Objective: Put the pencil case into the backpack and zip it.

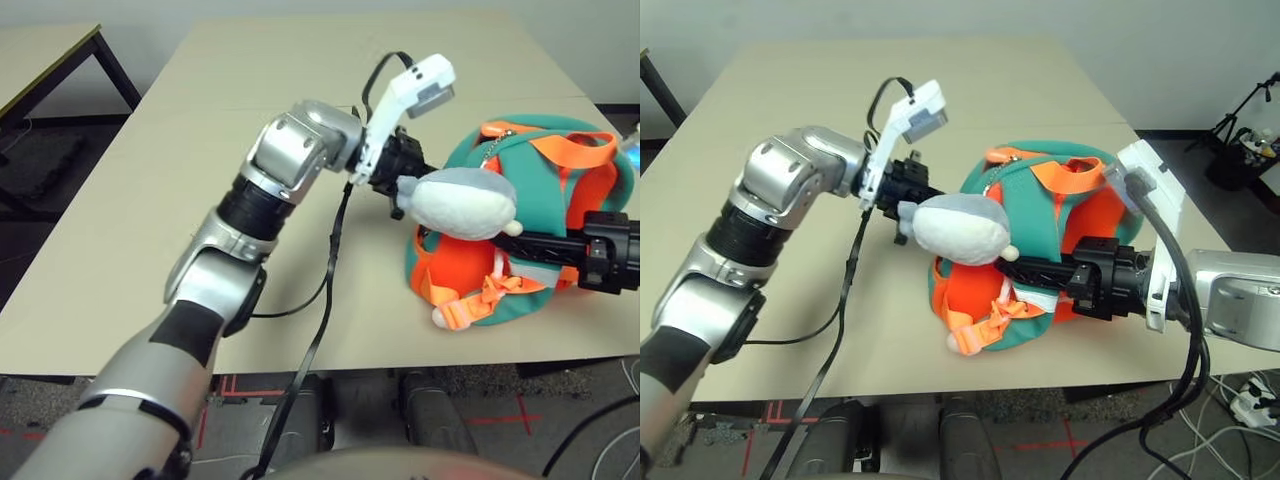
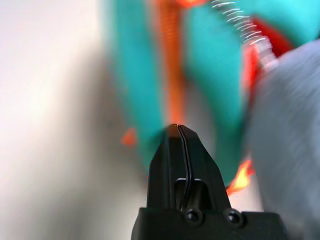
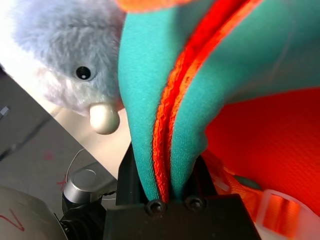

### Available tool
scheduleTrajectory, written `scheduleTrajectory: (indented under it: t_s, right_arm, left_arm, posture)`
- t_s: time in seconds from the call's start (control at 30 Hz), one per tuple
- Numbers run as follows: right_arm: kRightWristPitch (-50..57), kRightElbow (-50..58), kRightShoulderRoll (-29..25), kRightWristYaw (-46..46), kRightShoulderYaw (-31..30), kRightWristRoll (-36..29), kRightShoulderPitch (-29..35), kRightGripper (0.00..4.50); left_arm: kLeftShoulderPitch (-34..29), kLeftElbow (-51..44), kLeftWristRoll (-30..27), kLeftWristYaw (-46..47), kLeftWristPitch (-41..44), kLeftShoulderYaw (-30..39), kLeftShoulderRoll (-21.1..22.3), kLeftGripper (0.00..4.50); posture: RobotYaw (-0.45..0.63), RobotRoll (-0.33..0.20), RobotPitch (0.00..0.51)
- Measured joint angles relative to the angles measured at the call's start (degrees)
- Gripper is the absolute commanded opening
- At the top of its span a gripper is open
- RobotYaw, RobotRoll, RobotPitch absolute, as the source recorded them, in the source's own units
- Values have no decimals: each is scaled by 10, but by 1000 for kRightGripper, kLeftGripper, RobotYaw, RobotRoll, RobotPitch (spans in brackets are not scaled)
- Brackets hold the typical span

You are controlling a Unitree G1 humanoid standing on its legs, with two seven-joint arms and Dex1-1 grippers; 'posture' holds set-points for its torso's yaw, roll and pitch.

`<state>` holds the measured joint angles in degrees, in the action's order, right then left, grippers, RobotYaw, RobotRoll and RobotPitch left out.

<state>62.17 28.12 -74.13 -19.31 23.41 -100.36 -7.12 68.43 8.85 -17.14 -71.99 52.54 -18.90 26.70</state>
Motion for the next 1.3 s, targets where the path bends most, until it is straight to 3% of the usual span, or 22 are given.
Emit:
scheduleTrajectory:
  t_s: [0.13,0.2,0.4,0.43,0.83,1.03,1.3]
  right_arm:
    - [0,-1,1,-7,0,4,1,206]
    - [1,-2,2,-11,0,10,1,206]
    - [1,-8,7,-16,-5,25,-6,206]
    - [1,-9,8,-17,-8,26,-8,206]
    - [1,-17,26,-25,-23,48,-19,206]
    - [3,-23,32,-29,-25,60,-19,206]
    - [13,-49,53,-60,-52,105,-43,206]
  left_arm:
    - [28,-36,-11,-60,-9,9,109,1631]
    - [29,-61,-21,-85,-7,12,140,2303]
    - [29,-134,-54,-100,6,12,149,4346]
    - [30,-134,-55,-95,6,12,143,4491]
    - [72,-96,-55,-92,-12,-17,80,4500]
    - [118,-54,-55,-114,-24,-18,76,4500]
    - [121,-34,-46,-115,-40,-18,74,4500]
  posture:
    - [-105,0,100]
    - [-100,0,98]
    - [-94,0,93]
    - [-93,0,91]
    - [-117,0,84]
    - [-102,0,81]
    - [-45,0,75]
